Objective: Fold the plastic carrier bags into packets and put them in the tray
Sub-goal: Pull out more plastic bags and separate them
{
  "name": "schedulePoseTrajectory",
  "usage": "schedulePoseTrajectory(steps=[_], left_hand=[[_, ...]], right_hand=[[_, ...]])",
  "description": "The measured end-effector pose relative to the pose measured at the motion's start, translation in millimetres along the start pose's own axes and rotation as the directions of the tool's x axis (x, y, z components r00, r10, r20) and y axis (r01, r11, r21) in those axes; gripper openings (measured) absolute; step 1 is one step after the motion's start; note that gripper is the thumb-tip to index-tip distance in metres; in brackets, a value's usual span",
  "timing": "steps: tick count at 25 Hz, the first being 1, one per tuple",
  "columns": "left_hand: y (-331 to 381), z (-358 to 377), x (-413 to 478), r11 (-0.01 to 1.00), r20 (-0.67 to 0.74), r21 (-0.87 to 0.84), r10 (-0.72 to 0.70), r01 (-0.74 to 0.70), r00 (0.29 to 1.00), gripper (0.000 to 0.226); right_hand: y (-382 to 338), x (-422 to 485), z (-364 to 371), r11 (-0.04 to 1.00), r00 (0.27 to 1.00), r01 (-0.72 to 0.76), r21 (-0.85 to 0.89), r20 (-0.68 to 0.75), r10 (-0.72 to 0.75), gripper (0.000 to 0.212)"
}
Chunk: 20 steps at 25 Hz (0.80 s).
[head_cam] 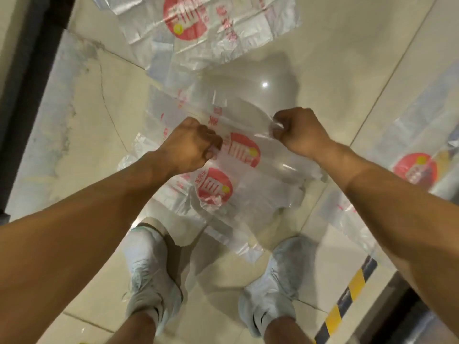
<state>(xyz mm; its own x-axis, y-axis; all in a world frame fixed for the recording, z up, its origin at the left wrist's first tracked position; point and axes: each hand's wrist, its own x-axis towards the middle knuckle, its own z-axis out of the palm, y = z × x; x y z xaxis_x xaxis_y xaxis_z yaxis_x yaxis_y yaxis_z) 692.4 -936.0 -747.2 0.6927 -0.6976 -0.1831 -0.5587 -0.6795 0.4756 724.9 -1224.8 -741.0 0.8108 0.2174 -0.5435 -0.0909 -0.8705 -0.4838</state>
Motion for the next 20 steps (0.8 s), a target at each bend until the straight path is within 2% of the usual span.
schedulePoseTrajectory(steps=[3,6,10,14,17,20], left_hand=[[28.3,-66.9,-21.2,0.998,-0.024,-0.054,-0.023,0.022,0.999,0.018],[65.9,-142.8,-44.3,0.993,-0.033,-0.086,-0.085,0.082,0.996,0.009],[121.9,-250.5,-77.5,0.968,0.014,-0.148,-0.203,0.203,0.979,0.006],[169.4,-347.8,-116.2,0.951,-0.040,-0.205,-0.243,0.230,0.969,0.009],[197.6,-424.6,-150.9,0.944,-0.069,-0.241,-0.248,0.225,0.966,0.010],[222.7,-500.0,-182.9,0.957,-0.099,-0.201,-0.232,0.209,0.968,0.009]], right_hand=[[-28.0,-51.8,-51.1,0.997,0.999,-0.037,0.067,0.017,0.036,0.011],[-69.6,-108.0,-105.0,0.987,0.998,-0.057,0.147,0.001,0.058,0.017],[-129.2,-184.5,-173.6,0.967,0.994,-0.107,0.229,-0.006,0.112,0.012],[-193.6,-254.5,-237.2,0.956,0.994,-0.099,0.276,-0.015,0.107,0.030],[-251.7,-305.5,-288.0,0.958,0.995,-0.072,0.278,-0.049,0.089,0.016],[-314.3,-351.5,-333.9,0.966,0.994,-0.046,0.255,-0.086,0.070,0.009]])
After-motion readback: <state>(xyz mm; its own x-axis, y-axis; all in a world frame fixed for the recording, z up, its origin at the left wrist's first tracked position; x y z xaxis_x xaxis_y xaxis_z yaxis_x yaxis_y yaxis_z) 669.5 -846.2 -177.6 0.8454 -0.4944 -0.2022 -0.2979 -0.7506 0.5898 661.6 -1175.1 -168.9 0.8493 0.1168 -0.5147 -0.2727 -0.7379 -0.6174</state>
